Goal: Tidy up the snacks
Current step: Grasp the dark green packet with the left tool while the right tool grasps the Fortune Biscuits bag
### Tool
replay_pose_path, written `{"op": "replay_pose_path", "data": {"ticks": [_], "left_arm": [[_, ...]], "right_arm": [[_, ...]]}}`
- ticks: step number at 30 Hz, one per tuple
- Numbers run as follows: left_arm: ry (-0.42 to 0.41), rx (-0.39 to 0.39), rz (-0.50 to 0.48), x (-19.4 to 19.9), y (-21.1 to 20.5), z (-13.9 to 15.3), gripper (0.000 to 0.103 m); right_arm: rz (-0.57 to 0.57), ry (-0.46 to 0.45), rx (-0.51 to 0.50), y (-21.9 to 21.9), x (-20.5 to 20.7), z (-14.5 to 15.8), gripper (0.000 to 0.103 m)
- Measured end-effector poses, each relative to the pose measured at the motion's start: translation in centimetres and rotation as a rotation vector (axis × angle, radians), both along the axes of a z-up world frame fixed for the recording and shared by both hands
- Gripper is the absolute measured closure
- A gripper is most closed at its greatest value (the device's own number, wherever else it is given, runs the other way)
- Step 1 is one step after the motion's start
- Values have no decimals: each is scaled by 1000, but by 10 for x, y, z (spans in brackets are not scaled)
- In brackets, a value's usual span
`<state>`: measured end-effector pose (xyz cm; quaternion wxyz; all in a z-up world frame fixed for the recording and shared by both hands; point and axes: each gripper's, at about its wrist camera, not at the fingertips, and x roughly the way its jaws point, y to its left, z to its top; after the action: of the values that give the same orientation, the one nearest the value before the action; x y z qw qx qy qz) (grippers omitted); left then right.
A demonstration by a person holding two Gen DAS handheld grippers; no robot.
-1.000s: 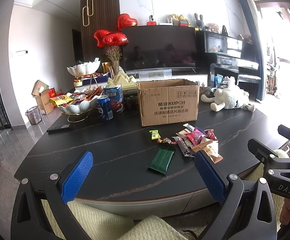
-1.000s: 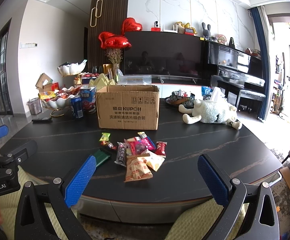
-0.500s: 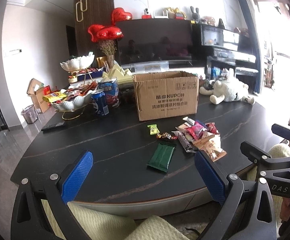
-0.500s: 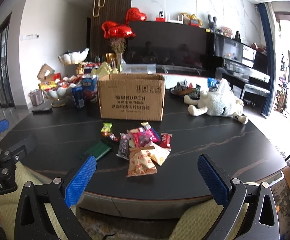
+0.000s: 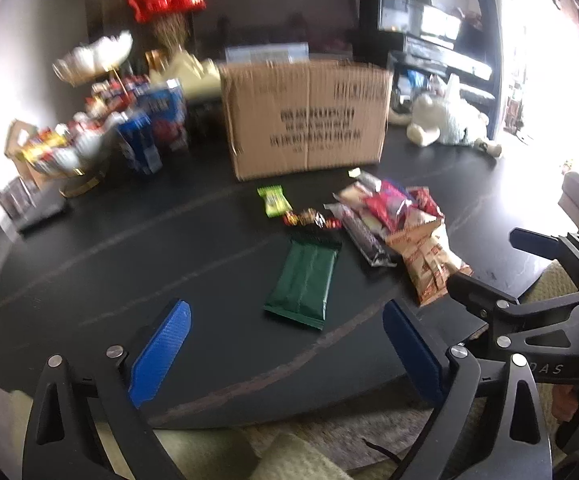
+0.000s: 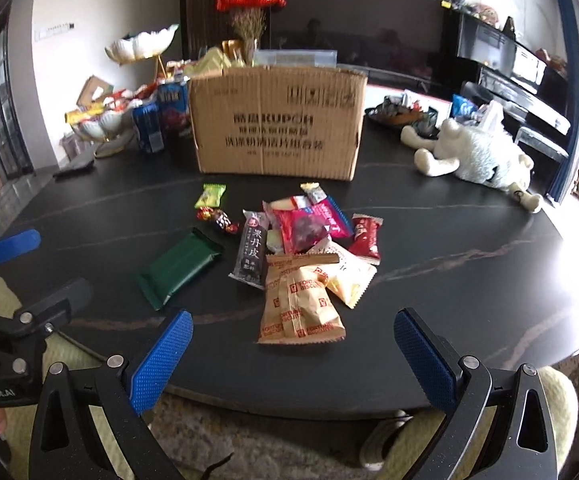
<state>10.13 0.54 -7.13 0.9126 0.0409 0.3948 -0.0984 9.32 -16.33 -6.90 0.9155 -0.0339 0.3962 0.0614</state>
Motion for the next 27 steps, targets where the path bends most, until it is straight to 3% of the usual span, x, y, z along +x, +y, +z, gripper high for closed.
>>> {"op": "replay_pose_path", "data": {"ticks": [8, 16, 27], "left_arm": [[138, -36, -19, 39, -5, -29, 12], [226, -43, -10, 74, -13, -55, 23], [223, -46, -1, 93, -19, -64, 39]], "right_arm": [[-13, 114, 50, -2, 38, -29, 11], [-40, 162, 55, -7, 54, -43, 20], [-37, 191, 69, -4, 64, -52, 30]]}}
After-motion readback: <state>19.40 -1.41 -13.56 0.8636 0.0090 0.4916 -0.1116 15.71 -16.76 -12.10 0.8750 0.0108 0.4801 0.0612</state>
